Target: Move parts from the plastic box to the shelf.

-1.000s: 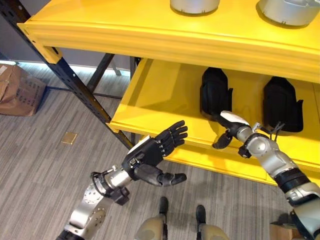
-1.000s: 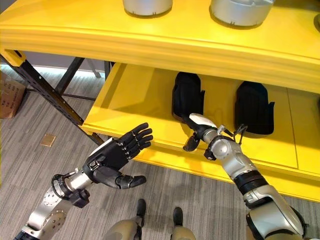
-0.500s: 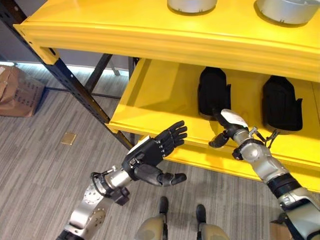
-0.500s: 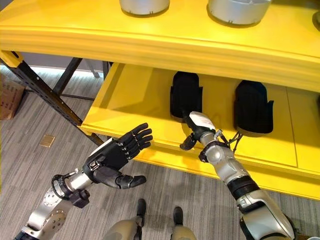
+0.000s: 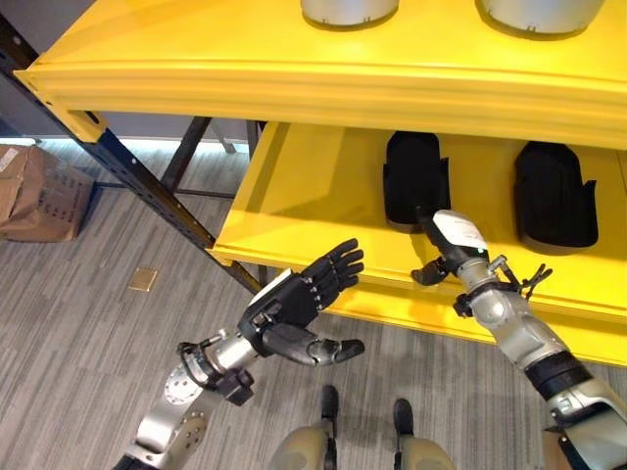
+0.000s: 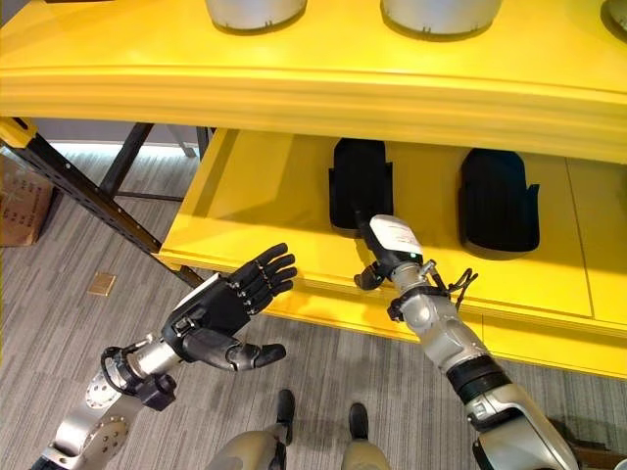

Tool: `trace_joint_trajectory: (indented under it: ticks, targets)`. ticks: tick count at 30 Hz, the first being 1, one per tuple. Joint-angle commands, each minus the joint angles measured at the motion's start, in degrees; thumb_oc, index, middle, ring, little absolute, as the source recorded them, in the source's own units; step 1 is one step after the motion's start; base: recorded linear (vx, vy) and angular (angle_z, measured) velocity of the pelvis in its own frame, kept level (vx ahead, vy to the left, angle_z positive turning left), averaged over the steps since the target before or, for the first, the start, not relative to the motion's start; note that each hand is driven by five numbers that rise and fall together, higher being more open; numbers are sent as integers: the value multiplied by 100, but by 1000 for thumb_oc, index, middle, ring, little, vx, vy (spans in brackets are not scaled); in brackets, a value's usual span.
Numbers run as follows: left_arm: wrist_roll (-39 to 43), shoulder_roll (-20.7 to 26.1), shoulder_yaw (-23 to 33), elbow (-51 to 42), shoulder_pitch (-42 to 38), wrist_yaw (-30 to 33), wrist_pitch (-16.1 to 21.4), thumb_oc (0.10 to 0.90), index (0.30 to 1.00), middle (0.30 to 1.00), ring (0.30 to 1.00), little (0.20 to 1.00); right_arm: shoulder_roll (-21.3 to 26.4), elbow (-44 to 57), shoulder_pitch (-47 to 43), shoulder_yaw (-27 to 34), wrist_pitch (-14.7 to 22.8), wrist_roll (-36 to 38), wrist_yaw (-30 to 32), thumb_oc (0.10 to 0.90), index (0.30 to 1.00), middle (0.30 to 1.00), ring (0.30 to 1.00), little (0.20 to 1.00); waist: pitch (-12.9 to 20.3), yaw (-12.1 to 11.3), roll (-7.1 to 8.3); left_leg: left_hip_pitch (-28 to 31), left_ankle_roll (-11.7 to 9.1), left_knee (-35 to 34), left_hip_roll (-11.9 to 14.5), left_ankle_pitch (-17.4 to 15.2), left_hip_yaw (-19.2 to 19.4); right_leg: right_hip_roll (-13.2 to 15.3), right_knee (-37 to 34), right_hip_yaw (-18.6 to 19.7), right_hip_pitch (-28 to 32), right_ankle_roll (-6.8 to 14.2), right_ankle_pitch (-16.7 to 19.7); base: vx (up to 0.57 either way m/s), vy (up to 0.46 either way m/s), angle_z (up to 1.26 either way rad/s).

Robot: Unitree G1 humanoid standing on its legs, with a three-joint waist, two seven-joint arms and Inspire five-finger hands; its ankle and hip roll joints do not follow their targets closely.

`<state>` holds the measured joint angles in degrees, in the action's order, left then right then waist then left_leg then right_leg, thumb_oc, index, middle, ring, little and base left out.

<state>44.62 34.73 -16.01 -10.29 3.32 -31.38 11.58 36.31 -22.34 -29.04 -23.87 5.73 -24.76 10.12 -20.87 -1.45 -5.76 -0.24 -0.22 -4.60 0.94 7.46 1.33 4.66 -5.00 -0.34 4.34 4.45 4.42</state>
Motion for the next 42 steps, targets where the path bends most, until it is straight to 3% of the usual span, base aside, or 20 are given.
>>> trace_joint_trajectory:
  ticks: [1,6,10,13,21,25,31,35,42]
  targets:
    - [246,-218,-96,-685,-86,39,696,900,1000,1000,1000,1000,146,759,-289,250,523,-16,696,900,1000,1000,1000,1000,524,-33,178,164,-67,418,68,-784,65,171,530,-377,-367,-25,-307,0,0,0]
    - [192,-244,-139,-710,-53,99,734,900,1000,1000,1000,1000,60,966,-141,358,721,-163,1131,900,1000,1000,1000,1000,544,2,172,177,-64,407,69,-794,85,168,522,-352,-371,-18,-306,0,0,0]
    - [163,-297,-179,-741,-12,200,830,900,1000,1000,1000,1000,-108,1281,88,547,1065,-361,1792,900,1000,1000,1000,1000,566,59,135,201,-54,398,57,-818,109,175,514,-317,-364,-17,-317,-2,30,-1]
    - [138,-329,-172,-775,71,229,892,900,1000,1000,1000,1000,-230,1535,325,671,1297,-353,1963,900,1000,1000,1000,1000,603,102,111,230,-46,386,50,-829,137,182,503,-293,-352,-10,-317,0,43,-5]
    - [52,-415,-154,-841,228,309,971,900,1000,1000,1000,1000,-467,2152,917,854,1350,-82,2299,900,1000,1000,1000,1000,745,201,110,338,-40,310,46,-846,204,187,410,-230,-270,12,-291,0,17,-5]
    - [-21,-408,-160,-843,277,313,1065,900,1000,1000,1000,1000,-594,2205,1301,848,1148,80,2242,900,1000,1000,1000,1000,841,242,156,389,-29,259,39,-867,222,176,334,-189,-219,38,-273,-41,-1,-2]
    - [-87,-492,-26,-832,382,266,1229,900,1000,1000,1000,1000,-870,2548,2048,698,1435,1076,1798,900,1000,1000,1000,1000,940,420,227,529,-22,154,69,-842,369,122,219,-67,-135,55,-214,-73,24,-3]
    - [-55,-556,116,-832,410,141,1181,900,1000,1000,1000,1000,-943,3386,2604,835,1520,1729,1240,900,1000,1000,1000,1000,1018,652,344,625,5,104,59,-867,552,95,89,142,-117,130,-79,-71,110,-17]
    - [-143,-553,-235,-912,153,162,1102,900,1000,1000,1000,1000,-823,4388,3295,1240,1543,2039,1174,900,1000,1000,1000,1000,1016,1110,511,629,89,-28,-2,-913,935,57,0,764,-419,356,173,-44,159,-34]
